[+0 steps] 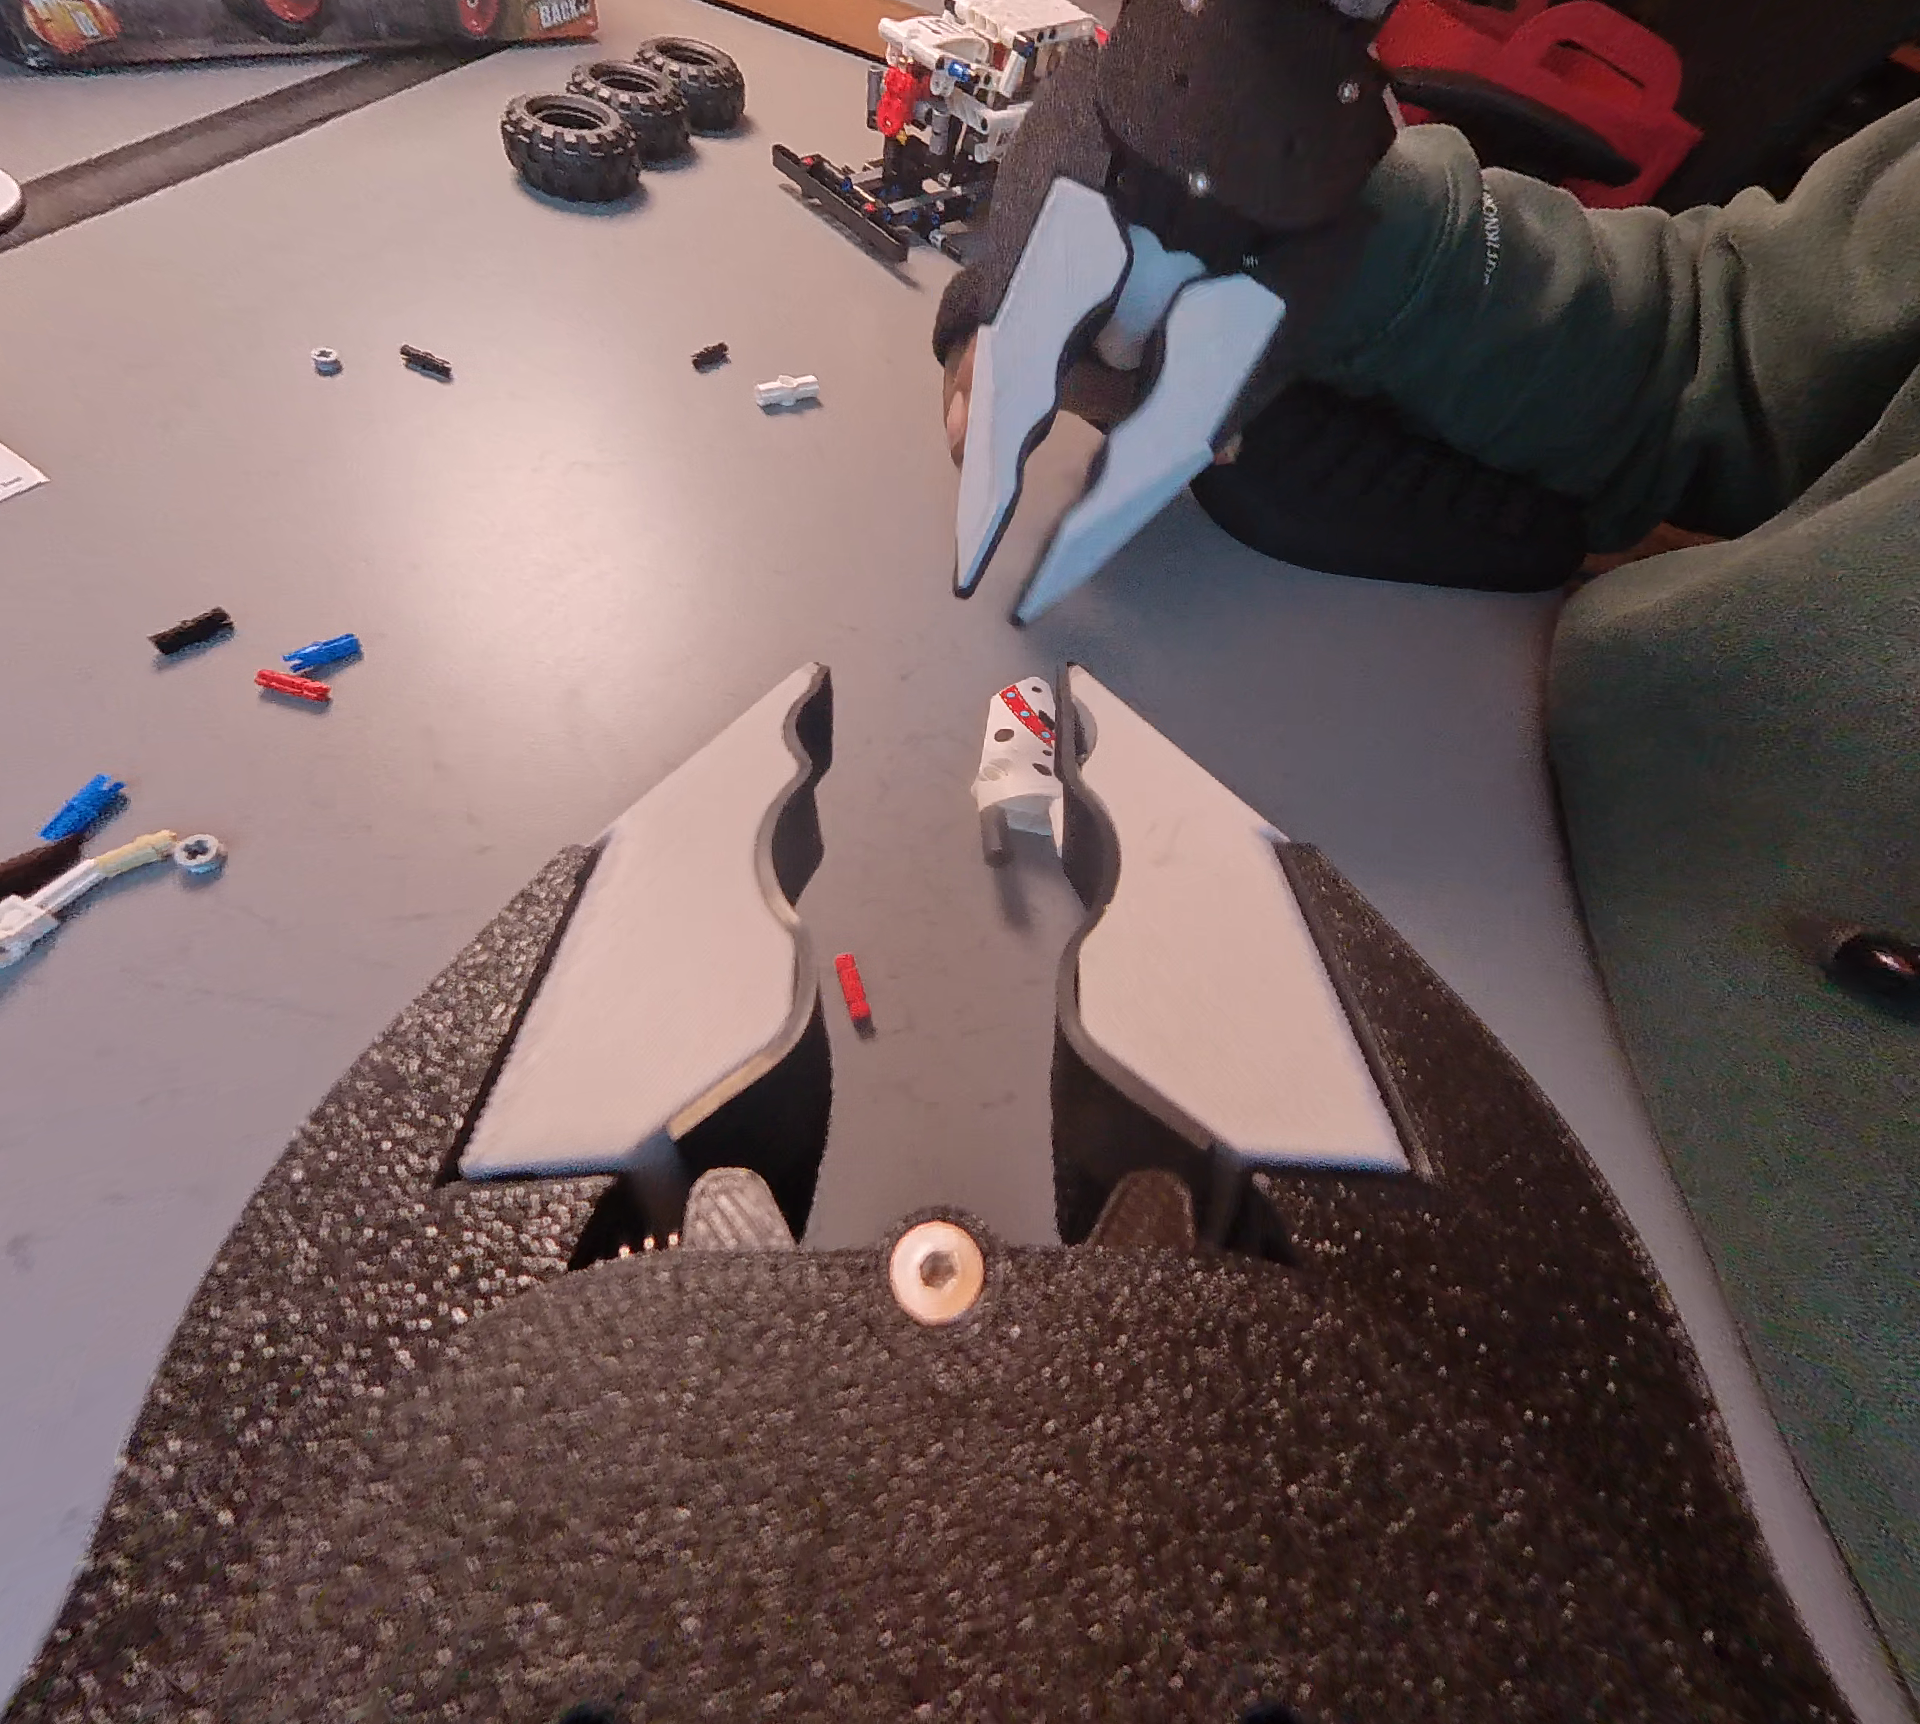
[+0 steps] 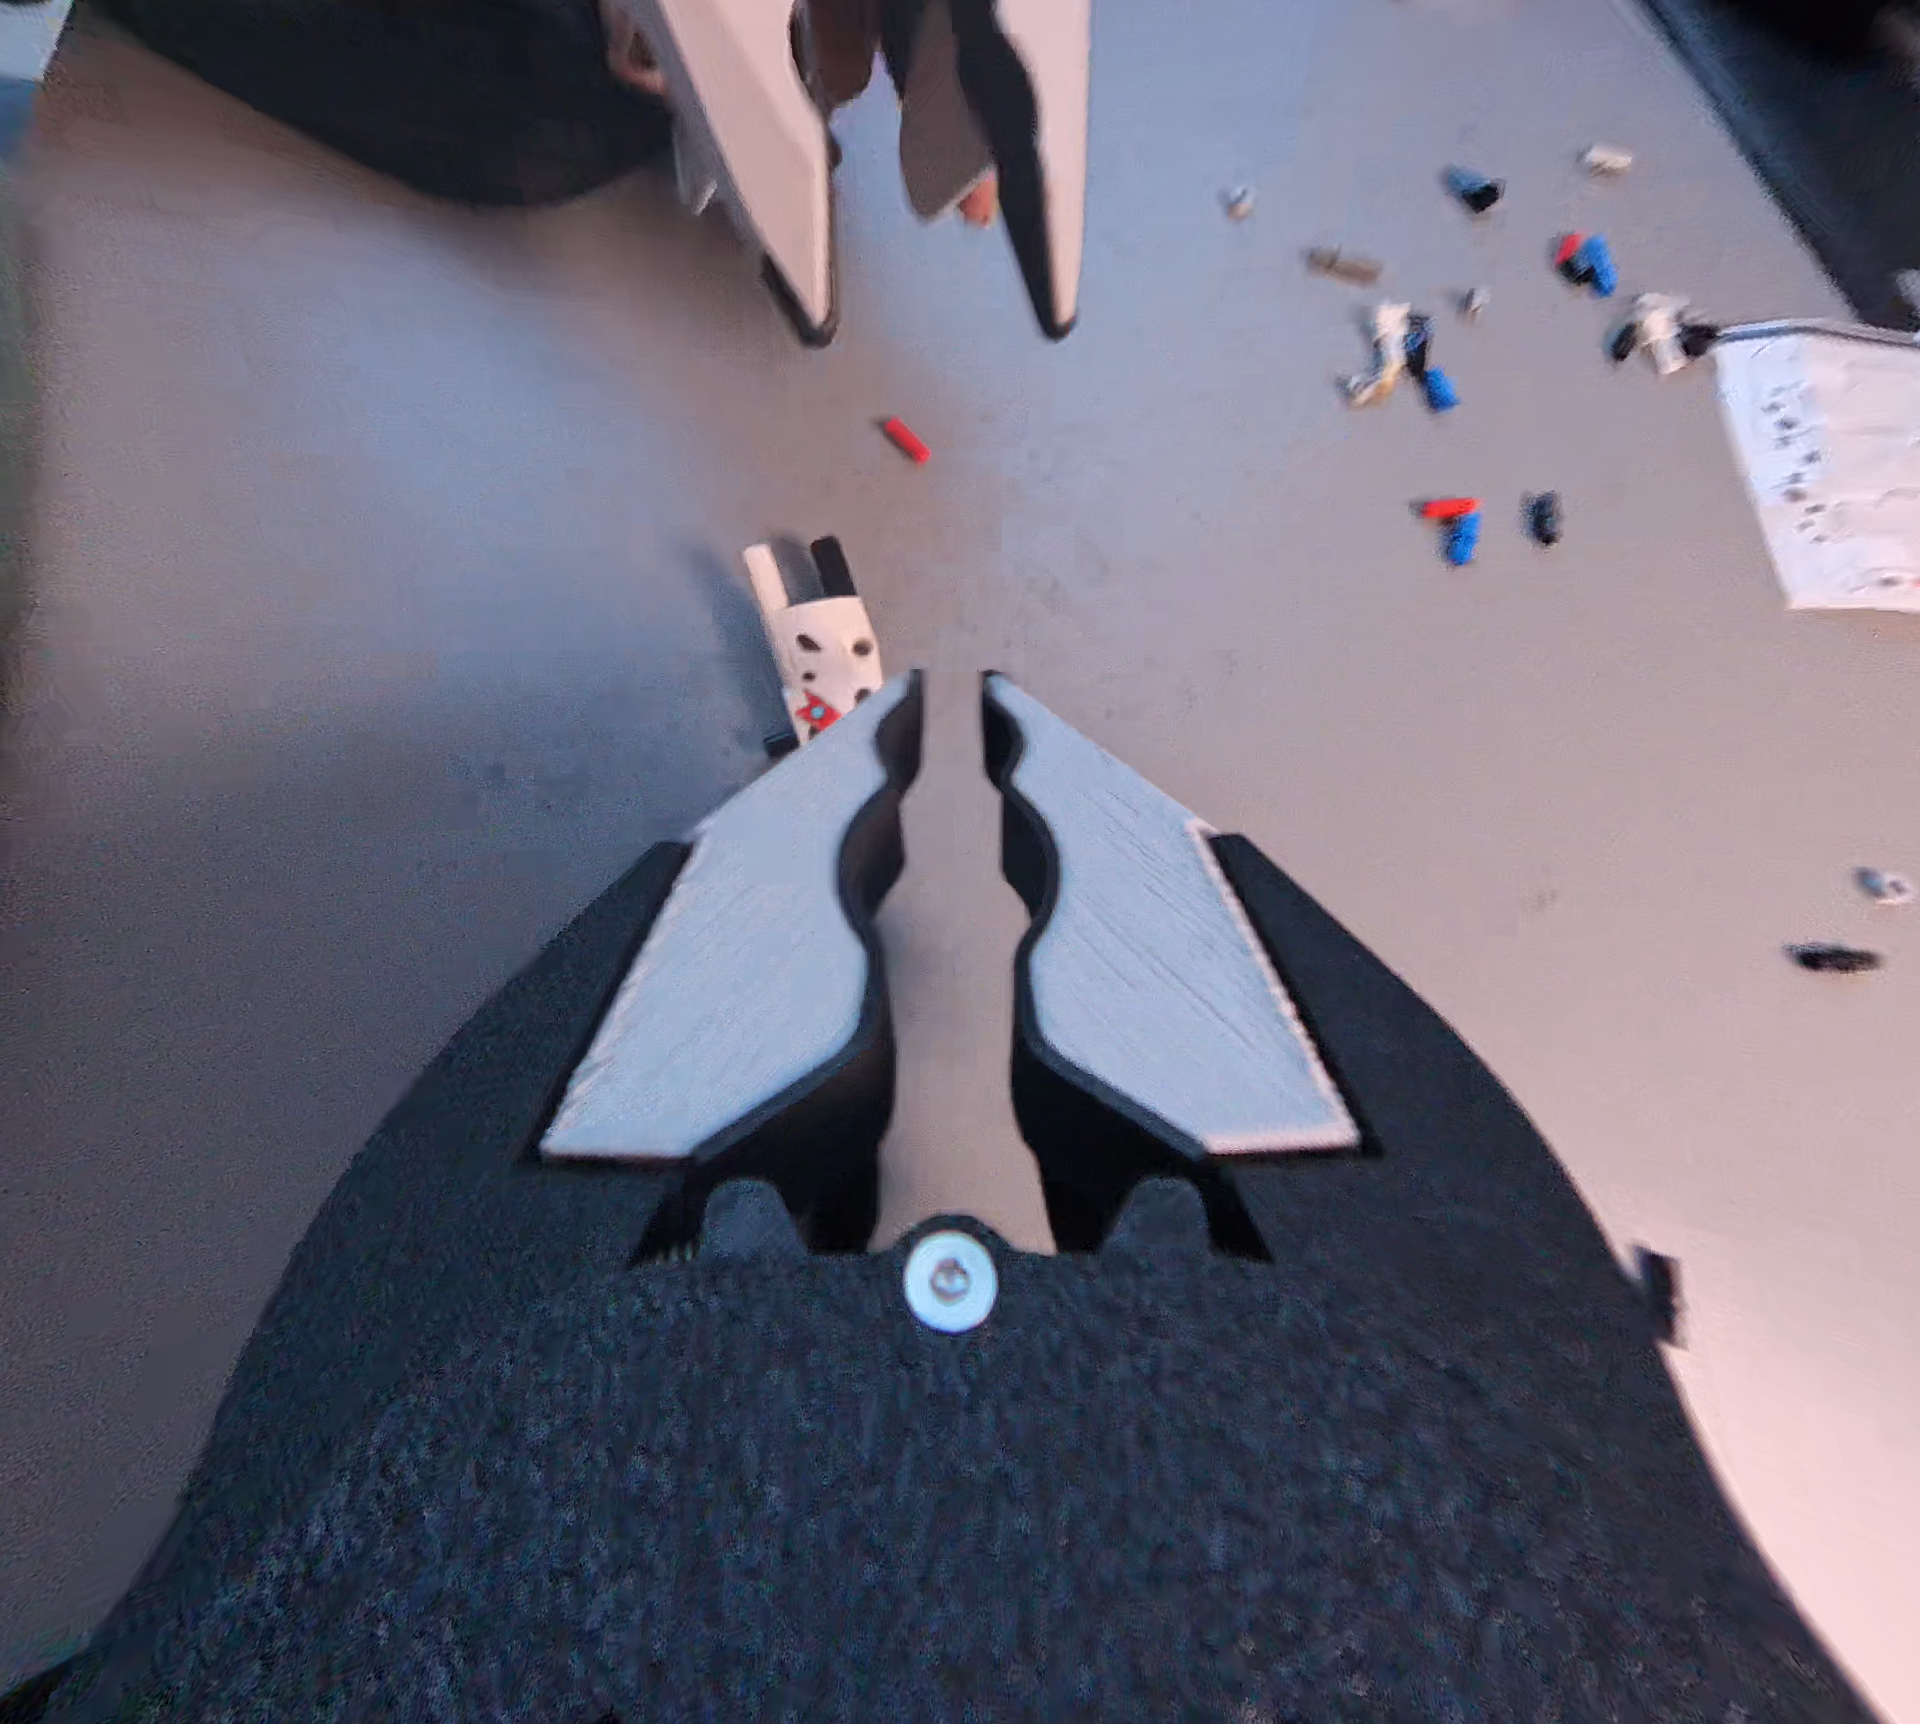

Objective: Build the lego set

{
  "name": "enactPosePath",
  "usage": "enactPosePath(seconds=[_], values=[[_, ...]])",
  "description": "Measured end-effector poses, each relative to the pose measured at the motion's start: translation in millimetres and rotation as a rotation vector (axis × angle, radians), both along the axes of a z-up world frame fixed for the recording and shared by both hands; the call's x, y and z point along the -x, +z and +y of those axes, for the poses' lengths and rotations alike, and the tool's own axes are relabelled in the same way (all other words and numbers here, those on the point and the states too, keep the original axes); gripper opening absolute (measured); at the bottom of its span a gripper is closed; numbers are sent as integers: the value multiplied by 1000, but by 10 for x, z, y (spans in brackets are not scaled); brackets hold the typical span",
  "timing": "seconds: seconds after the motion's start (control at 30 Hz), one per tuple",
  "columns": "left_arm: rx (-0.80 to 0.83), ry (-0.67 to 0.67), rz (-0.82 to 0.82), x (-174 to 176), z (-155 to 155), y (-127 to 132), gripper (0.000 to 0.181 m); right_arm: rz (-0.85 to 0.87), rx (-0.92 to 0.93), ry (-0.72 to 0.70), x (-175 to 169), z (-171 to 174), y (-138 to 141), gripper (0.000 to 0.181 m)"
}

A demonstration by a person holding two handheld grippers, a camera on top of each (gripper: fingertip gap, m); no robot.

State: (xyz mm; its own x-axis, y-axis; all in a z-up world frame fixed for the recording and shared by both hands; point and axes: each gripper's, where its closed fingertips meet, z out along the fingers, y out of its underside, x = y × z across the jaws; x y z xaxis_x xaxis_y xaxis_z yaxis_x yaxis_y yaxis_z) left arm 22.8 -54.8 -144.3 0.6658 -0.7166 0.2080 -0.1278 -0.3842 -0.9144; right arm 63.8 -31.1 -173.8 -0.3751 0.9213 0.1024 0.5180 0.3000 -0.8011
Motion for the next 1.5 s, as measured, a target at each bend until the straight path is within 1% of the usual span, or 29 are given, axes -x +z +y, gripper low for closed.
enactPosePath(seconds=[0.03, 0.07, 0.1, 0.17, 0.2, 0.23, 0.27, 0.3, 0.33, 0.47, 0.53, 0.63, 0.8, 0.87, 0.9, 0.97, 1.1, 1.23, 1.37, 1.5], values=[[-6, 13, -1, 23, 13, 12, 42, -55, 24, 22, -20, -64, -91, 32], [-12, 24, 1, 47, 24, 21, 42, -105, 49, 36, -31, -117, -164, 40], [-17, 34, 7, 71, 36, 26, 42, -137, 52, 45, -30, -145, -222, 44], [-24, 59, 21, 121, 61, 27, 42, -184, 15, 58, -12, -168, -326, 41], [-23, 66, 27, 139, 67, 22, 42, -193, 14, 72, 8, -208, -342, 36], [-21, 74, 33, 156, 75, 12, 42, -203, 3, 79, 27, -231, -361, 23], [-20, 81, 39, 170, 81, 1, 42, -210, -41, 71, 51, -205, -390, 15], [-18, 85, 47, 184, 86, -12, 42, -213, -57, 78, 57, -208, -386, 8], [-16, 93, 59, 203, 93, -29, 42, -220, -60, 77, 61, -195, -389, 7], [-10, 130, 100, 297, 125, -73, 41, -222, -55, -1, 67, 59, -390, 7], [-7, 141, 102, 335, 135, -76, 41, -219, -60, -13, 53, 126, -390, 7], [-3, 168, 123, 424, 155, -95, 41, -211, -74, 12, 30, 121, -389, 7], [7, 214, 136, 594, 179, -105, 41, -239, -67, 121, -164, 126, -348, 7], [14, 225, 130, 638, 188, -114, 41, -253, -94, 131, -183, 173, -371, 8], [18, 228, 129, 651, 192, -123, 41, -261, -98, 136, -183, 180, -393, 10], [27, 228, 135, 663, 193, -153, 40, -254, -74, 139, -166, 161, -386, 20], [41, 212, 163, 651, 175, -207, 40, -232, -34, 114, -198, 184, -345, 30], [62, 160, 205, 617, 116, -277, 39, -169, 23, 35, -195, 243, -234, 38], [83, 74, 260, 572, -3, -353, 37, -175, 16, -23, -185, 294, -244, 45], [118, -21, 310, 509, -176, -454, 33, -186, 15, -43, -131, 256, -256, 47]])
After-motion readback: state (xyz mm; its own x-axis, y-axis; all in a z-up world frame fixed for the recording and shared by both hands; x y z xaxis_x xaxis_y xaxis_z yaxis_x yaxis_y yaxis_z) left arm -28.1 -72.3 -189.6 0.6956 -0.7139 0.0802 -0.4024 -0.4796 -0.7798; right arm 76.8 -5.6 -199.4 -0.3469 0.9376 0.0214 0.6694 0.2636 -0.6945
